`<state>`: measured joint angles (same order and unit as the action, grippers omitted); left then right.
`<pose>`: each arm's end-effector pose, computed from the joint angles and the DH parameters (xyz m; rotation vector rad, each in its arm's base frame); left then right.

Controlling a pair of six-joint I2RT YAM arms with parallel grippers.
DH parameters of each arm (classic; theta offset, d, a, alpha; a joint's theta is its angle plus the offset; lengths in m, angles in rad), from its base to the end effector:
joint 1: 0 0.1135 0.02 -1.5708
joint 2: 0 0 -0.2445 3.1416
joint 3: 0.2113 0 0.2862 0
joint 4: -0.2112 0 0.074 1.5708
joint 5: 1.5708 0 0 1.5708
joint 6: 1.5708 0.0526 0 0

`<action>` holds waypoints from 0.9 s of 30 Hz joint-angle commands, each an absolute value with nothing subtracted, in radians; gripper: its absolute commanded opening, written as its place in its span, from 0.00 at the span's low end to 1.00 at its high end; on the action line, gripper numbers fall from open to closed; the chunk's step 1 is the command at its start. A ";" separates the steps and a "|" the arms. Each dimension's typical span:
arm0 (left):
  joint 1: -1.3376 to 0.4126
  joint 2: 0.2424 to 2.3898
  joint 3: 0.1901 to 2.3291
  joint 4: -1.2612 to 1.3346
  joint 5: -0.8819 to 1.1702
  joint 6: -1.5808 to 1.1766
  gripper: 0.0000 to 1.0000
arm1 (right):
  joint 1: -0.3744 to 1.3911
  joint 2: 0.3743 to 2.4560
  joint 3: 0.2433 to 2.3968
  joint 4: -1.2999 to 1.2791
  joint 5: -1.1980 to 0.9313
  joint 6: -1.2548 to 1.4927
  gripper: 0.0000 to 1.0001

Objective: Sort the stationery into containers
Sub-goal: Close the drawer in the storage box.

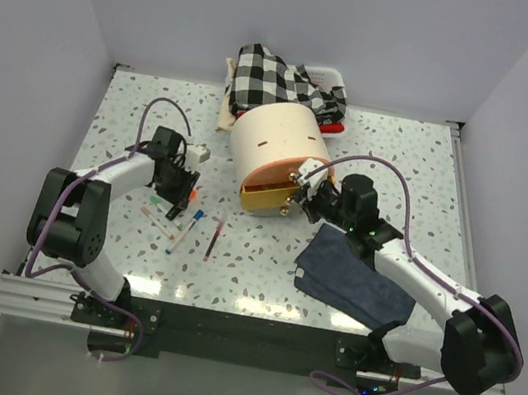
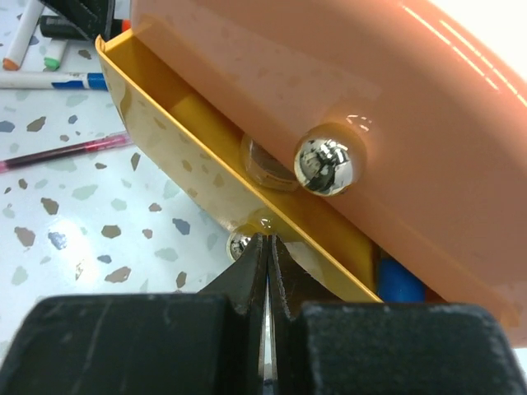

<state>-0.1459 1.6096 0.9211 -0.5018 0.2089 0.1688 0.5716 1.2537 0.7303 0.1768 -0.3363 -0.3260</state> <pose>0.3252 -0.0588 0.1099 0.4850 2.7031 -0.2818 0.2702 0.1944 0.2159 -1.0357 1.6251 0.4870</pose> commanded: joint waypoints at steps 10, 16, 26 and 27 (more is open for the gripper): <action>-0.123 1.575 0.914 -0.471 0.224 0.178 0.00 | 0.577 1.310 0.758 0.327 -0.272 -0.311 0.00; -0.121 1.578 0.913 -0.466 0.229 0.175 0.00 | 0.575 1.318 0.762 0.334 -0.264 -0.310 0.00; -0.121 1.585 0.914 -0.462 0.242 0.169 0.00 | 0.575 1.290 0.821 0.325 -0.235 -0.258 0.00; -0.121 1.589 0.916 -0.463 0.244 0.169 0.00 | 0.577 1.292 0.824 0.327 -0.236 -0.255 0.00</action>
